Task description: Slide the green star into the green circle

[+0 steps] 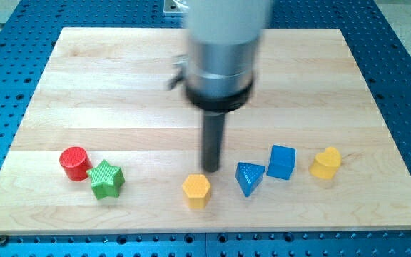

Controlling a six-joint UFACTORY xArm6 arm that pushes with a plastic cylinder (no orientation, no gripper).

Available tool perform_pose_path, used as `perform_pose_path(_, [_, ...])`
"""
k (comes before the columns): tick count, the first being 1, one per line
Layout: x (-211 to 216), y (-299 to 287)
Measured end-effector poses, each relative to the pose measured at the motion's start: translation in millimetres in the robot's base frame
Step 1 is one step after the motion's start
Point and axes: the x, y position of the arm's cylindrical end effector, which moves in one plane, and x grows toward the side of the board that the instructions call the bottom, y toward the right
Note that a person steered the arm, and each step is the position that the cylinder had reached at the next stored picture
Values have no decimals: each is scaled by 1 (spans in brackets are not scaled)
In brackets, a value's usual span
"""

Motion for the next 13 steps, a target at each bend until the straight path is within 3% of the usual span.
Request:
perform_pose_path(1, [37,-66])
perform_pose_path(2, [27,-92])
perform_pose_path(3, [70,-125])
perform_pose_path(5, [-83,-137])
perform_pose_path(6, [-130,-150])
perform_pose_path(7, [-129,-178])
perform_pose_path(8, [-77,-164])
perform_pose_path(9, [-75,-109])
perform_pose_path(10, [-147,-33])
perform_pose_path(13, [-121,68])
